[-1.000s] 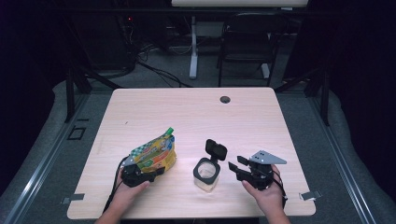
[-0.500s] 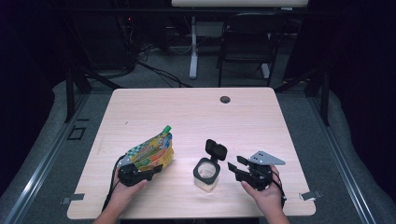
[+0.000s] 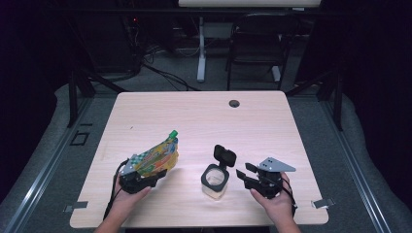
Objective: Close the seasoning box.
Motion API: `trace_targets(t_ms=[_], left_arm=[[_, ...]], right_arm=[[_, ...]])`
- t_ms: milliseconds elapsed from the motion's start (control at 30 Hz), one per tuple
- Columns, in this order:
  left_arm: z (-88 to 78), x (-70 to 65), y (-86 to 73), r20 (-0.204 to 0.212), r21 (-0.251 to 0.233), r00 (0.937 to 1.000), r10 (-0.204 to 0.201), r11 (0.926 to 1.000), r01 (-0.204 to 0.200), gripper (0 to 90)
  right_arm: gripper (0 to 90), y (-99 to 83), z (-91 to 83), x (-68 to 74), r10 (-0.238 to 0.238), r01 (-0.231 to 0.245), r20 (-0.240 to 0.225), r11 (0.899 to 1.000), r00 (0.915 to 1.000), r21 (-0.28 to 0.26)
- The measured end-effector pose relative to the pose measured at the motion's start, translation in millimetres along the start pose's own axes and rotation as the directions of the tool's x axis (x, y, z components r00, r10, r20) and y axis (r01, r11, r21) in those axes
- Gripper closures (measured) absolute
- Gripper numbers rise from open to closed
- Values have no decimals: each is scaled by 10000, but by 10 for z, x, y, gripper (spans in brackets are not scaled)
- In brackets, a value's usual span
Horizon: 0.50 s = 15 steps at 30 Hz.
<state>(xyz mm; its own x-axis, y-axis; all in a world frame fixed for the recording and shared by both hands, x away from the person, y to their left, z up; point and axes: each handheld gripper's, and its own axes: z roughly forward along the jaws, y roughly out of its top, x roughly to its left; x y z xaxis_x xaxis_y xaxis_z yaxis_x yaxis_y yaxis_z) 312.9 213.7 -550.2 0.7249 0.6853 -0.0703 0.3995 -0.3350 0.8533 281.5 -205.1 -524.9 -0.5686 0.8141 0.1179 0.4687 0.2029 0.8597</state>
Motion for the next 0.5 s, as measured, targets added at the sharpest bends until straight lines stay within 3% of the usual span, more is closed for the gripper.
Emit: trace_targets(t_ms=[500], left_arm=[[-41, -50, 61, -552, 3, 9963, 654, 9979, -655, 542]], right_arm=[[542, -12, -20, 1, 49, -48, 108, 10000, 9999, -86]])
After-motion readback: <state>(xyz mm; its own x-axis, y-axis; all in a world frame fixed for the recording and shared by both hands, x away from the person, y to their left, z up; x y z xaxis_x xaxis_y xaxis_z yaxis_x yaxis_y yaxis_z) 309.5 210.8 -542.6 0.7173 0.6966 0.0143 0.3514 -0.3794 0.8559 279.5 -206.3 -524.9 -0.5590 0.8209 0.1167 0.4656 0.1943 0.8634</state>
